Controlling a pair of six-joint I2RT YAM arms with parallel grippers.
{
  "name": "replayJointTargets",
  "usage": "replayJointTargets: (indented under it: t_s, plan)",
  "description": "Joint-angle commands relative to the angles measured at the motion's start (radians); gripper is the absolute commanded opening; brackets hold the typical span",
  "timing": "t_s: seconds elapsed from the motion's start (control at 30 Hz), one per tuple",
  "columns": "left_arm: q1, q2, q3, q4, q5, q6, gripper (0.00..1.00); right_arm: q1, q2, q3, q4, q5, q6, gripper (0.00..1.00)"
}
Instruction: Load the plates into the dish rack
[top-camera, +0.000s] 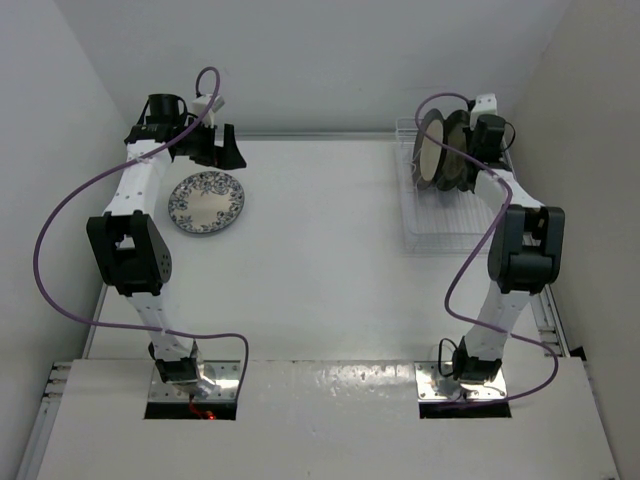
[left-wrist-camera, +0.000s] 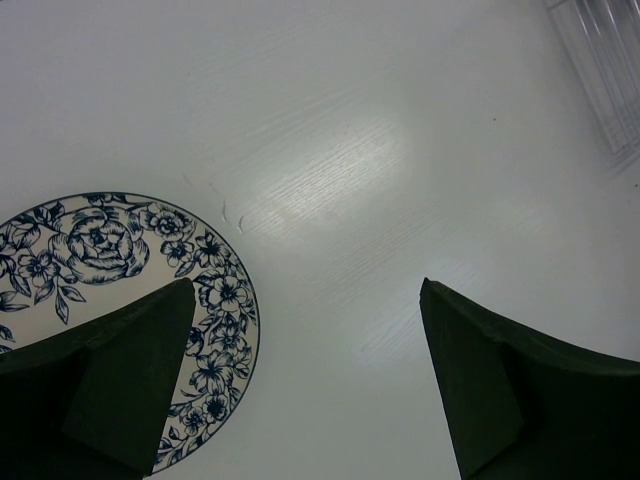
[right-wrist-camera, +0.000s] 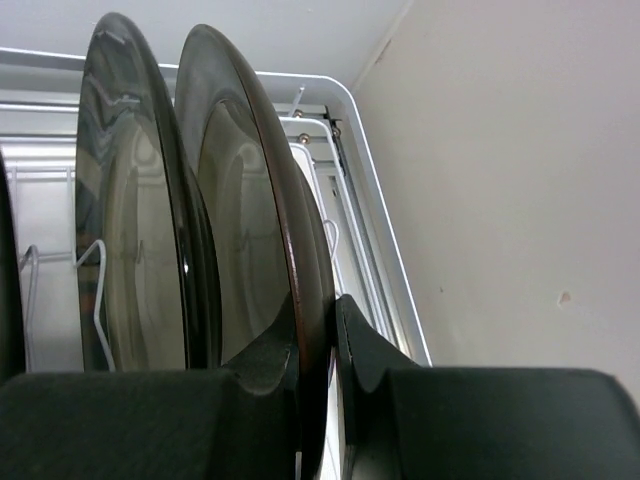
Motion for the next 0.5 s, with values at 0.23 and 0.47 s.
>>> replayJointTargets:
  t_s: [0.23,0.47]
  plan:
    - [0.003,-0.058,-0.002,0.015,0.0,0.018,1.0,0.007,0.002,0.038,0.05,0.005,0.144,0.55]
    - [0.036,-0.058,-0.011,0.015,-0.104,-0.002,1.0,0.0,-0.051,0.079,0.066,0.083,0.135,0.76]
